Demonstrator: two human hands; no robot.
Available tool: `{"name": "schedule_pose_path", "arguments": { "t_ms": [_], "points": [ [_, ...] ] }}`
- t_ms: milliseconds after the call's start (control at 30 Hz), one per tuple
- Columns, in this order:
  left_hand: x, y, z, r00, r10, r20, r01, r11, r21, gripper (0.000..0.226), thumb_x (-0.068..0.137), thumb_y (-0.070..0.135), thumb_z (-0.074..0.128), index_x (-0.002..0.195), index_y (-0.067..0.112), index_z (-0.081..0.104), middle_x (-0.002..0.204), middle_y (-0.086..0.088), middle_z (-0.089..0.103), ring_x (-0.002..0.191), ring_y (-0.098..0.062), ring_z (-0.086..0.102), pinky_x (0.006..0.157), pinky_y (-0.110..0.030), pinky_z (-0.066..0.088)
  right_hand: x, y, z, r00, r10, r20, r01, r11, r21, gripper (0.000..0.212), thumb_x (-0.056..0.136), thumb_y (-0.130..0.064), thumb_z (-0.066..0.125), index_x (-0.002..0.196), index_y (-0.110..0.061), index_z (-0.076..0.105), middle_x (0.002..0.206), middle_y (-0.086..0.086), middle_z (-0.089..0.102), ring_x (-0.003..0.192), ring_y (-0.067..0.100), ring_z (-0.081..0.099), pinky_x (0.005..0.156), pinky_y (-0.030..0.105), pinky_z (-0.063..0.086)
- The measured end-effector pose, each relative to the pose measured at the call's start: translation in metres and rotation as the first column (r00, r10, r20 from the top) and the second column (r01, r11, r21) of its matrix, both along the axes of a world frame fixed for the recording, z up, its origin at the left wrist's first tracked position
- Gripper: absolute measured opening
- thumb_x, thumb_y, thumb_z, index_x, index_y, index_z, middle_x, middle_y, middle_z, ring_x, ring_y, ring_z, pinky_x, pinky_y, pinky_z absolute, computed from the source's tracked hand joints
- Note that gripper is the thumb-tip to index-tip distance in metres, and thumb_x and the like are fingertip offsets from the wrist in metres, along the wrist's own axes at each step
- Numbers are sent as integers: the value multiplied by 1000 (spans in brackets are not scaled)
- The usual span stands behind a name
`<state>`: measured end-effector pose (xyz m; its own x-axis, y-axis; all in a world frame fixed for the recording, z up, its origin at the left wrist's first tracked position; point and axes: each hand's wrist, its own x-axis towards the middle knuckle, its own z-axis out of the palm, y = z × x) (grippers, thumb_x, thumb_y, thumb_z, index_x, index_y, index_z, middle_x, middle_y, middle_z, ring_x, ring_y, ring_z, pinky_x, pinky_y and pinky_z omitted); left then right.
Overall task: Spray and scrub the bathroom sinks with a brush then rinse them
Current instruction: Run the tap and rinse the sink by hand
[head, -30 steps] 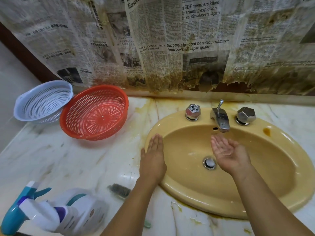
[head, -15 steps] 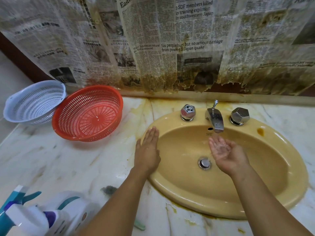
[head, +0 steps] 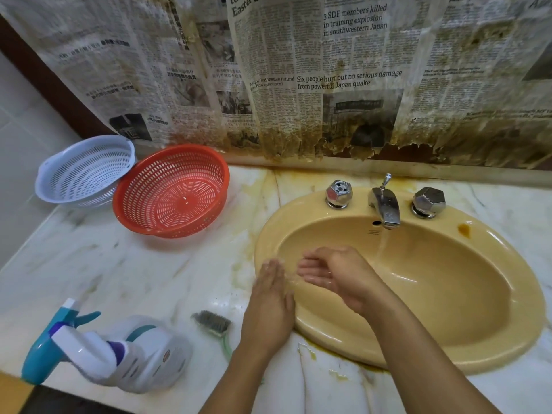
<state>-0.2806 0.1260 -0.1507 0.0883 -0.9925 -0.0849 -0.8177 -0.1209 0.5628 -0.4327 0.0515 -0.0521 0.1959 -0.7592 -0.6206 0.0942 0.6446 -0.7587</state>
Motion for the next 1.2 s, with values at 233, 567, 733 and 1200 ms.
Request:
{"name": "schedule_pose_path", "arguments": {
  "t_ms": [233, 567, 733, 1200],
  "points": [
    [21, 1, 14, 988, -99, -120, 102, 994, 25, 48, 108, 17, 44, 157, 16, 42, 167, 9, 28, 156, -3, 7, 119, -10, 8, -98, -23, -46, 632, -669, 390, 547, 742, 386, 40, 110, -24, 35, 132, 4, 54, 120, 25, 66, 108, 37, 65, 91, 43, 54],
    [51, 3, 20, 926, -377, -11, 373, 912, 168, 57, 101, 26, 63, 154, 31, 45, 164, 22, 30, 153, 8, 7, 128, -34, 15, -108, -46, -54, 548, -693, 468, 556, 720, 415, 32, 106, -19, 45, 128, -2, 61, 101, 18, 77, 90, 31, 77, 76, 39, 62],
    [54, -5, 16, 840, -509, 191, 488, 860, 148, 72, 91, 59, 67, 155, 34, 43, 163, 20, 34, 153, 7, 1, 129, -44, -1, -92, -30, -32, 727, -505, 465, 388, 861, 329, 31, 104, -15, 50, 126, 1, 64, 113, 18, 75, 97, 30, 76, 75, 37, 64],
    [14, -26, 9, 580, -731, 360, 745, 654, 130, 73, 82, 89, 44, 116, 27, 60, 105, 13, 62, 100, -14, 58, 98, -38, 35, -42, 65, 5, 991, -69, -115, 71, 997, 19, 24, 102, -12, 55, 105, 7, 69, 101, 24, 75, 95, 31, 76, 91, 42, 60]
  ]
}}
